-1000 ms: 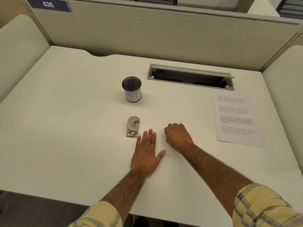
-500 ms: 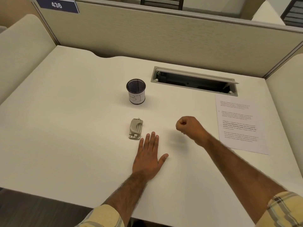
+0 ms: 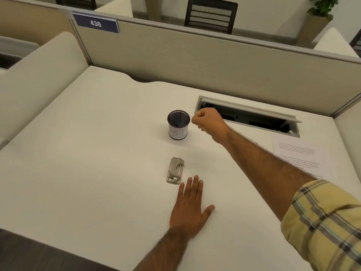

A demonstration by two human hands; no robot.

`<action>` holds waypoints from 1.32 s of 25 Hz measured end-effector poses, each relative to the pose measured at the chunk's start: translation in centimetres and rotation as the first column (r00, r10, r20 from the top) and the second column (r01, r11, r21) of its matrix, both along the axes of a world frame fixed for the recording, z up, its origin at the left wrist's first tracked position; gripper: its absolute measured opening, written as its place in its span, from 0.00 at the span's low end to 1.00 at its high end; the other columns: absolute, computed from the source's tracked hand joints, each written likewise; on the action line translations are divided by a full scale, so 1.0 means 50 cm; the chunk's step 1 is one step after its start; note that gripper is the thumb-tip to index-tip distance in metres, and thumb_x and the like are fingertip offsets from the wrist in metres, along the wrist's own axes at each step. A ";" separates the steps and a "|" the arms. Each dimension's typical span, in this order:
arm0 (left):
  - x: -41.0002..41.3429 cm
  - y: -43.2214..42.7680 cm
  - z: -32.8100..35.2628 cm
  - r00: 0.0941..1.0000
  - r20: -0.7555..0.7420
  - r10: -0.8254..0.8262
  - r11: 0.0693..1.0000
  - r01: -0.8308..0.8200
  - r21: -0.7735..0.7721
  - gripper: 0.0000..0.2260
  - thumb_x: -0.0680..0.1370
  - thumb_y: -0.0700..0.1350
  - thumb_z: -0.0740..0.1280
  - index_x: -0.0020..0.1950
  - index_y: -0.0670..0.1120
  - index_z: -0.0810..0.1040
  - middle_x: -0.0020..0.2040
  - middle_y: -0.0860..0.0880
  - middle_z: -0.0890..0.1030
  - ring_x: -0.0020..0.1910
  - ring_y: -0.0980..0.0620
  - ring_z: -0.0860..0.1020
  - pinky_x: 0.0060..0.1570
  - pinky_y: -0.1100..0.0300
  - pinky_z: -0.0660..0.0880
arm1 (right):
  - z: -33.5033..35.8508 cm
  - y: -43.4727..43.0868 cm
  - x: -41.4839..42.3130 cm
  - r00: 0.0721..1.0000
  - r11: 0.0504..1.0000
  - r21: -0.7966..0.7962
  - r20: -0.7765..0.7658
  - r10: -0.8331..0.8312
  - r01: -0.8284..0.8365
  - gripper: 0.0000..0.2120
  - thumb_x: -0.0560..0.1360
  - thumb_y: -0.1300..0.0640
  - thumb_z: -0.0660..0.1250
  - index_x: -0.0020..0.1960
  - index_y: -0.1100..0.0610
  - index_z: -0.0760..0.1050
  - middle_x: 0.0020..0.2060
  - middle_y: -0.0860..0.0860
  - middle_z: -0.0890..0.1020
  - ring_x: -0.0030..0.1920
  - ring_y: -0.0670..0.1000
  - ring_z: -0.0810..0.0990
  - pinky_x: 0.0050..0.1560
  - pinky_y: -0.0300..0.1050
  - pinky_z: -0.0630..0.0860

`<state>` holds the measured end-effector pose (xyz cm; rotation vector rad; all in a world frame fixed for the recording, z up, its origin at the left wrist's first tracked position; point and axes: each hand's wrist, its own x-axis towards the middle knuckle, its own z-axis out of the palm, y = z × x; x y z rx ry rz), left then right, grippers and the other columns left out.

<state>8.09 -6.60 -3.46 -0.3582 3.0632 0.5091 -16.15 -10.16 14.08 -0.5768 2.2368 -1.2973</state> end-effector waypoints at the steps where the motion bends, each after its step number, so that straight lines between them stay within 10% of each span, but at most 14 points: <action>1: 0.001 0.000 0.001 1.000 -0.006 0.000 1.000 0.000 0.006 0.36 0.84 0.67 0.46 0.84 0.45 0.46 0.85 0.47 0.43 0.83 0.49 0.40 0.78 0.47 0.43 | 0.002 -0.024 -0.010 0.999 1.000 0.022 -0.037 -0.003 0.004 0.04 0.69 0.67 0.68 0.36 0.65 0.76 0.31 0.57 0.74 0.31 0.50 0.70 0.30 0.41 0.69; 13: -0.001 -0.008 0.010 0.999 -0.033 0.004 0.998 -0.002 0.064 0.37 0.83 0.68 0.44 0.84 0.46 0.43 0.84 0.49 0.38 0.82 0.49 0.36 0.78 0.47 0.38 | -0.052 -0.142 -0.053 0.876 0.898 0.439 -0.424 0.232 -0.025 0.03 0.71 0.62 0.67 0.40 0.56 0.78 0.37 0.51 0.83 0.38 0.52 0.80 0.36 0.44 0.73; 22: 0.000 -0.008 0.009 0.999 -0.034 0.005 1.000 -0.004 0.026 0.36 0.83 0.67 0.45 0.84 0.45 0.48 0.84 0.47 0.43 0.83 0.46 0.41 0.77 0.47 0.41 | -0.047 -0.144 -0.074 0.858 0.901 0.431 -0.445 0.258 -0.047 0.08 0.73 0.55 0.74 0.40 0.55 0.77 0.34 0.47 0.80 0.33 0.46 0.76 0.32 0.43 0.68; 27: -0.001 -0.009 0.009 1.000 -0.023 0.007 1.000 -0.007 0.017 0.36 0.84 0.67 0.45 0.84 0.45 0.49 0.85 0.47 0.44 0.83 0.46 0.43 0.77 0.47 0.43 | -0.039 -0.140 -0.066 0.829 0.886 0.447 -0.446 0.338 -0.122 0.10 0.80 0.58 0.62 0.44 0.58 0.80 0.43 0.52 0.83 0.45 0.54 0.80 0.43 0.49 0.77; 30: 0.000 -0.010 0.004 1.000 -0.017 0.012 1.000 -0.012 0.011 0.36 0.84 0.66 0.47 0.84 0.44 0.51 0.85 0.46 0.47 0.83 0.45 0.46 0.77 0.46 0.45 | -0.020 -0.110 -0.043 0.878 0.948 0.302 -0.420 0.229 -0.103 0.19 0.82 0.50 0.59 0.33 0.54 0.70 0.31 0.48 0.76 0.36 0.52 0.73 0.36 0.47 0.69; 33: -0.004 -0.013 -0.002 1.000 -0.021 0.009 1.000 -0.009 -0.007 0.36 0.84 0.66 0.48 0.84 0.43 0.51 0.85 0.46 0.47 0.83 0.46 0.46 0.78 0.46 0.46 | -0.041 -0.023 -0.009 0.882 0.976 0.209 -0.447 0.147 -0.057 0.16 0.83 0.51 0.58 0.48 0.56 0.82 0.44 0.52 0.84 0.46 0.52 0.80 0.48 0.49 0.76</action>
